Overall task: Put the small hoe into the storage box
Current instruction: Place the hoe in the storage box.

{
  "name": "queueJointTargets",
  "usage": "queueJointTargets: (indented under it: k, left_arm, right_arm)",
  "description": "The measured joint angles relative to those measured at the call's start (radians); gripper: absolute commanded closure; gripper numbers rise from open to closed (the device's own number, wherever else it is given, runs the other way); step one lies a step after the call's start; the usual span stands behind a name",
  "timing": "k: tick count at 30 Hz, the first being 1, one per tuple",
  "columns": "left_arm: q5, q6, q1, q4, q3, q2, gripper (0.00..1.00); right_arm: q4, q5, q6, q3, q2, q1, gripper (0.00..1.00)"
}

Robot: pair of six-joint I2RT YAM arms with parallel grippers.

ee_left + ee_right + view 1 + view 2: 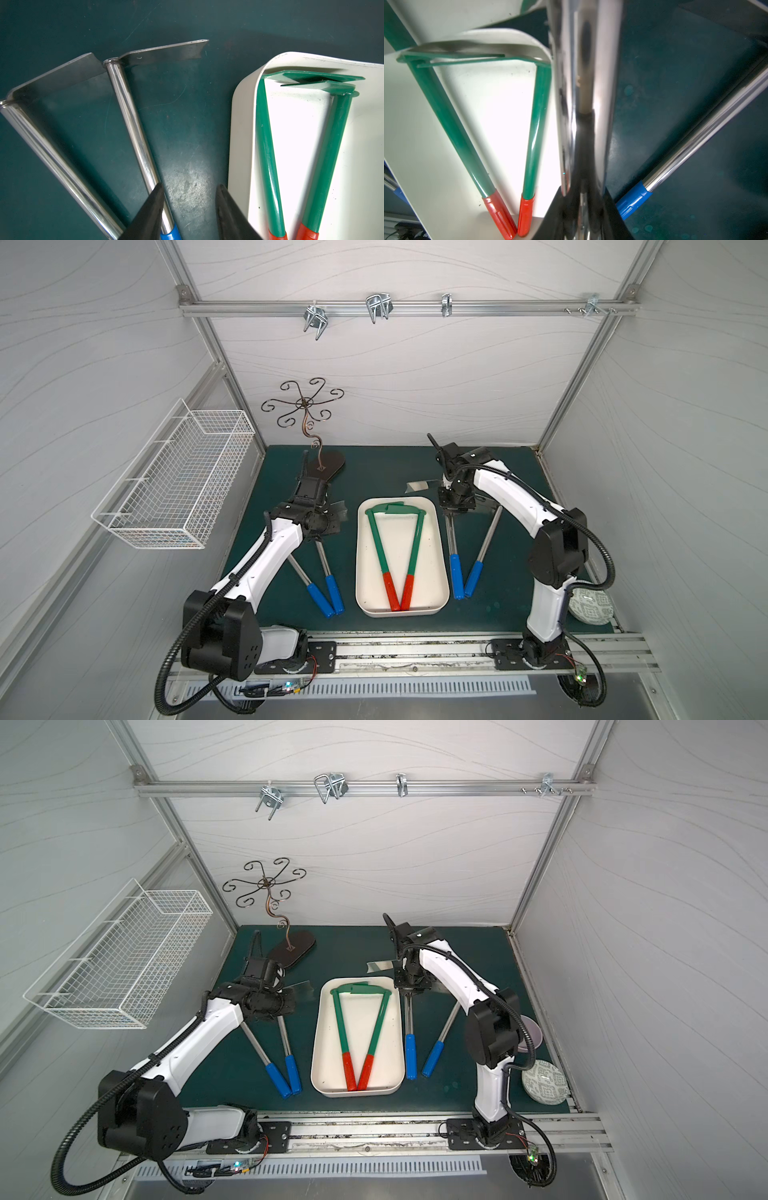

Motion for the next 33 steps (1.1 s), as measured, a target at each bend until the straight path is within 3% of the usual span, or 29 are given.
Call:
queueJointTargets:
  k: [15,33]
  left_arm:
    - [0.000,-0.001,0.000,0.000,-0.002,-0.015,0.57]
    - [0.000,-0.002,0.000,0.000,-0.002,-0.015,0.57]
  right_arm:
    - [-0.005,0.019,0.204,0.058,0.022,0.115,1.00]
    - [0.012,-0.013,0.280,0.101,0.169,0.142,1.00]
